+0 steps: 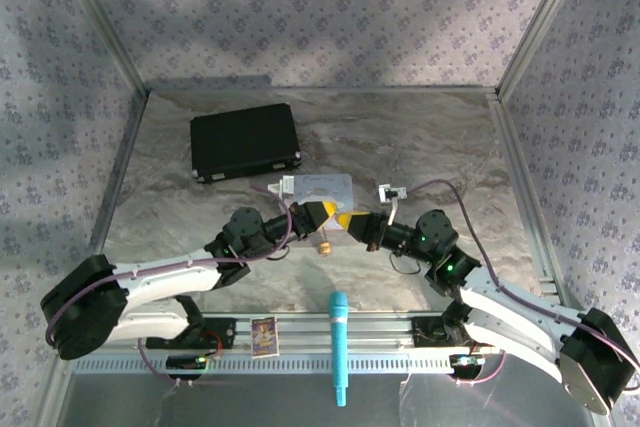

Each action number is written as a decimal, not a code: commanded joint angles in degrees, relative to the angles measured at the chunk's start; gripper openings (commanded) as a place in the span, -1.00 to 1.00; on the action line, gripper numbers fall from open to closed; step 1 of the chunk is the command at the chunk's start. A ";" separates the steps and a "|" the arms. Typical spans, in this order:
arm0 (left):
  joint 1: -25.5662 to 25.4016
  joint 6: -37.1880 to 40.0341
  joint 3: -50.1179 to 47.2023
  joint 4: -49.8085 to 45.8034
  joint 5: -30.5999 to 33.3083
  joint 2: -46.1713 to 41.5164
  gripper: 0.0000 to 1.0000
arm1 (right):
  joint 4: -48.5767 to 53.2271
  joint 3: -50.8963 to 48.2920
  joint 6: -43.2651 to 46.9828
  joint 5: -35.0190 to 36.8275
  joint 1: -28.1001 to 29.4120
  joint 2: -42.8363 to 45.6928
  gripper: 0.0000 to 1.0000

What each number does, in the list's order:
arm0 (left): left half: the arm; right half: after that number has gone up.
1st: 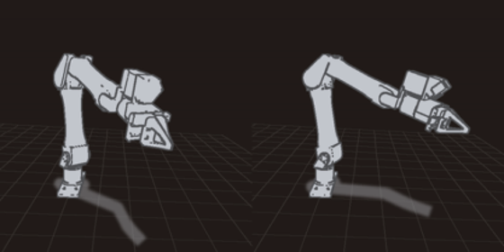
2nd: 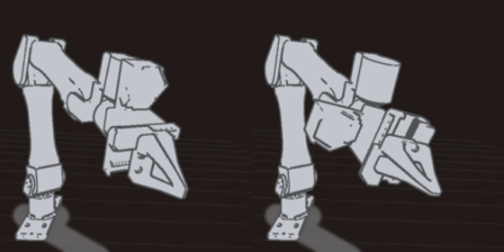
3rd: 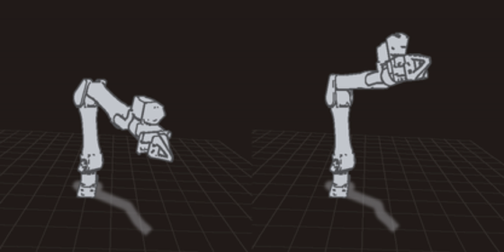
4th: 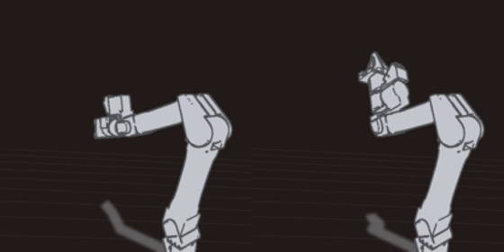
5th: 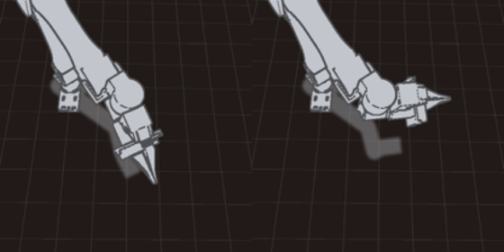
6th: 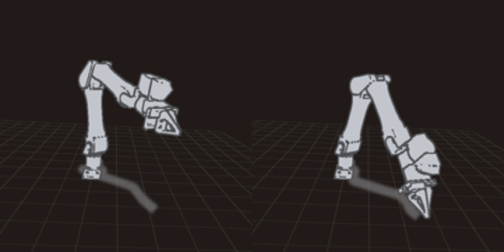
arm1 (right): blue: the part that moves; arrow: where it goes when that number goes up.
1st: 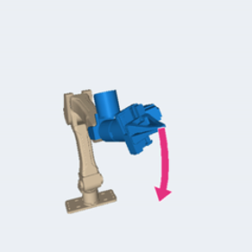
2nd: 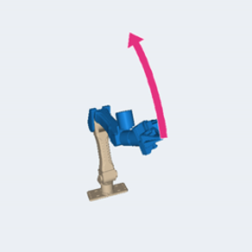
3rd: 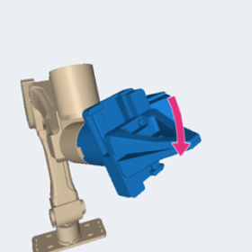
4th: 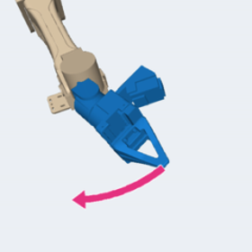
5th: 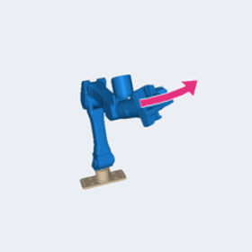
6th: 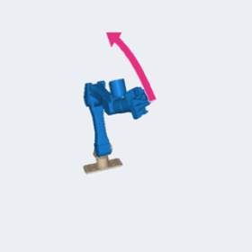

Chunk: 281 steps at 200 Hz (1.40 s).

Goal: Unlock a padlock with a key

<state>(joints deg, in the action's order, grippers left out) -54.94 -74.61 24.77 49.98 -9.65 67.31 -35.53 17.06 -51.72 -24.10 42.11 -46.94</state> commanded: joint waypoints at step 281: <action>-3.76 17.61 12.05 -32.79 15.58 27.57 -0.19 | 27.54 -1.69 6.53 7.76 -4.13 -1.45 -1.00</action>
<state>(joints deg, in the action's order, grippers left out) -57.41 -57.14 35.86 10.81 7.14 90.39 -4.75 17.02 -45.41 -17.21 38.33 -46.26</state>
